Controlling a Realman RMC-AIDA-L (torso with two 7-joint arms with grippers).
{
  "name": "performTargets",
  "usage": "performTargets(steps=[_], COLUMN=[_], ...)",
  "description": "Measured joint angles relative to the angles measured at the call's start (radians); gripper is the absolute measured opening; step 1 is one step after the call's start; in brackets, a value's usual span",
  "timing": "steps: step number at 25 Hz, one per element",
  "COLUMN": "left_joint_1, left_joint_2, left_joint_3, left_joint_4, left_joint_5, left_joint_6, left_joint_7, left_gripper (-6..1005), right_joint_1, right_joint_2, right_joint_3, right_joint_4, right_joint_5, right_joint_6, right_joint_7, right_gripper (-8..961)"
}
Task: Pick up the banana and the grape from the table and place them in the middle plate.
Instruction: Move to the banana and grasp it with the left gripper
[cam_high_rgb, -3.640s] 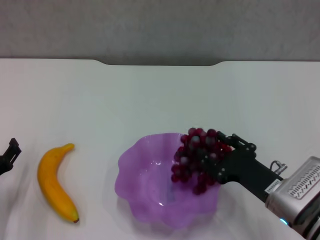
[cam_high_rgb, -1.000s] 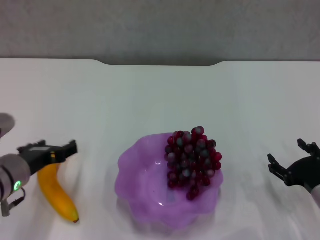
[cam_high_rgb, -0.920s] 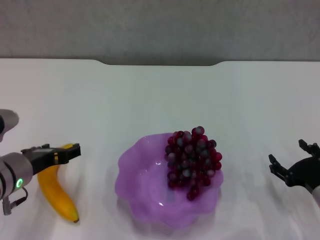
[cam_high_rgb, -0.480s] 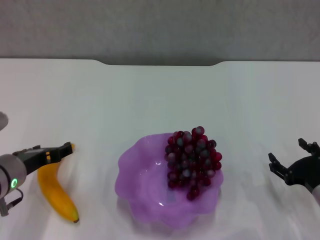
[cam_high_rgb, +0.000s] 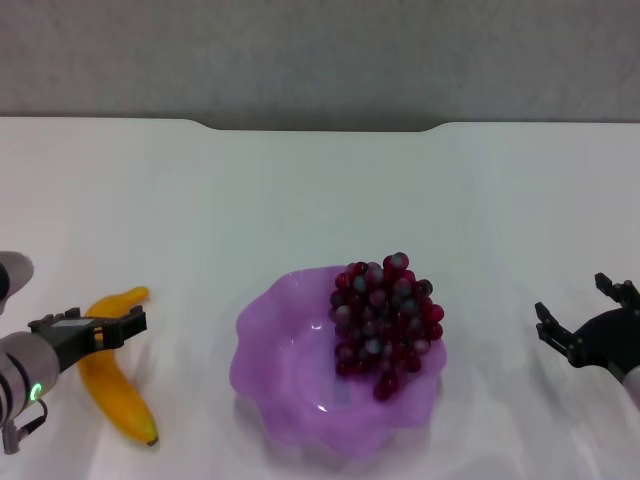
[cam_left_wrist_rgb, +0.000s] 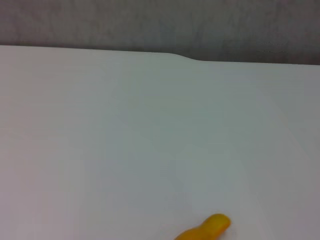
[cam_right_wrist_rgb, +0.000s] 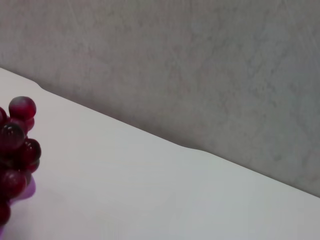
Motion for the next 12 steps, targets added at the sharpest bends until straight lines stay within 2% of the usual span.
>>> performTargets(steps=[12], left_joint_1=[-0.014], left_joint_2=[0.002], left_joint_3=[-0.009], left_joint_4=[0.081], left_joint_5=[-0.006], left_joint_6=[0.05], left_joint_7=[-0.001], left_gripper=[884], right_joint_1=[-0.004], right_joint_2=[0.0], right_joint_3=[-0.001], right_joint_4=[0.002], right_joint_5=[0.0], right_joint_6=[0.0], right_joint_7=[0.0], right_gripper=[889])
